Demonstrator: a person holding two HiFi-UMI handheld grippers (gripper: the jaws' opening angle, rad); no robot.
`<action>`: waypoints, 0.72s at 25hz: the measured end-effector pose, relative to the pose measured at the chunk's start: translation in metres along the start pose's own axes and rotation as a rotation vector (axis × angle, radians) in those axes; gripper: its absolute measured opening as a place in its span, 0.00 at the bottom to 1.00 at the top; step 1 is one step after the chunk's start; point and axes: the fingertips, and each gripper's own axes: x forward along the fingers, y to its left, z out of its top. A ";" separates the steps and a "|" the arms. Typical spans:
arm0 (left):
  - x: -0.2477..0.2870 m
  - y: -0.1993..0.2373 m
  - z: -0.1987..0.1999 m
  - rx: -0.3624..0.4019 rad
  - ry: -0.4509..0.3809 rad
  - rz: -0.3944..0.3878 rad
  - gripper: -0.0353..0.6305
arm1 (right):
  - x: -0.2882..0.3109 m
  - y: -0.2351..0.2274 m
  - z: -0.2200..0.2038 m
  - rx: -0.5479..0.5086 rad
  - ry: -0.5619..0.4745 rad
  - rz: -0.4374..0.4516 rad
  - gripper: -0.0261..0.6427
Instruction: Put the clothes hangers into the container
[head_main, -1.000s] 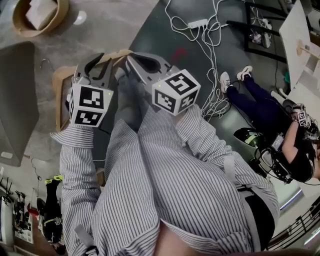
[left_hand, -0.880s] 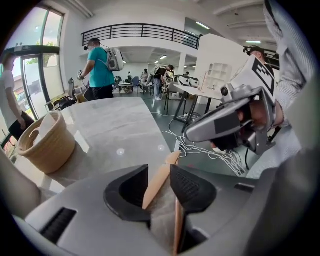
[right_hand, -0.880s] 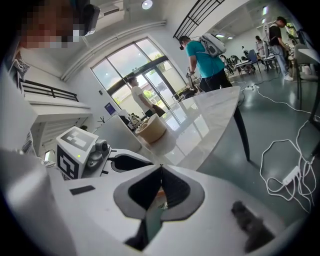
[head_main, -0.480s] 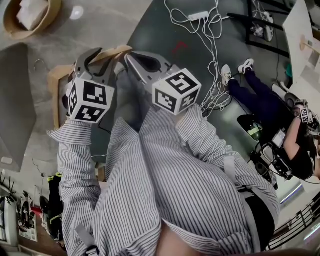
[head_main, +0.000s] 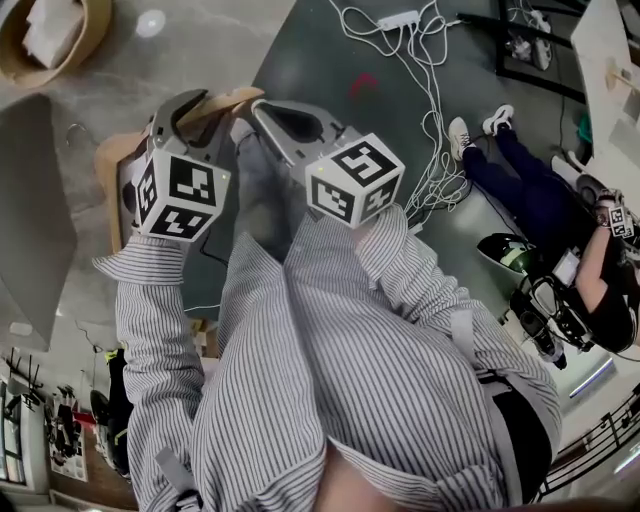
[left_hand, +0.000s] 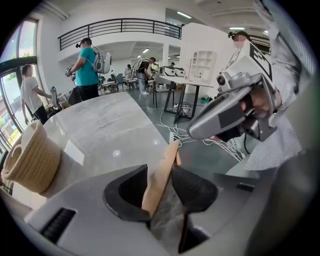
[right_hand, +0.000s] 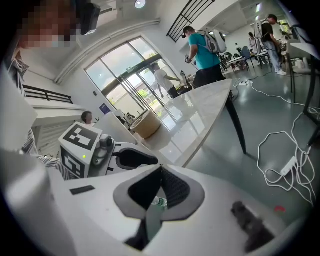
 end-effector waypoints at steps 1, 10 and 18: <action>0.001 0.000 0.000 0.001 -0.001 -0.006 0.28 | 0.000 -0.001 -0.001 0.003 0.000 -0.002 0.06; 0.006 -0.001 0.000 0.107 0.007 -0.064 0.27 | -0.001 -0.005 -0.007 0.029 0.009 -0.002 0.06; 0.005 -0.007 -0.004 0.199 0.057 -0.067 0.22 | 0.004 0.000 -0.011 0.037 0.016 0.006 0.06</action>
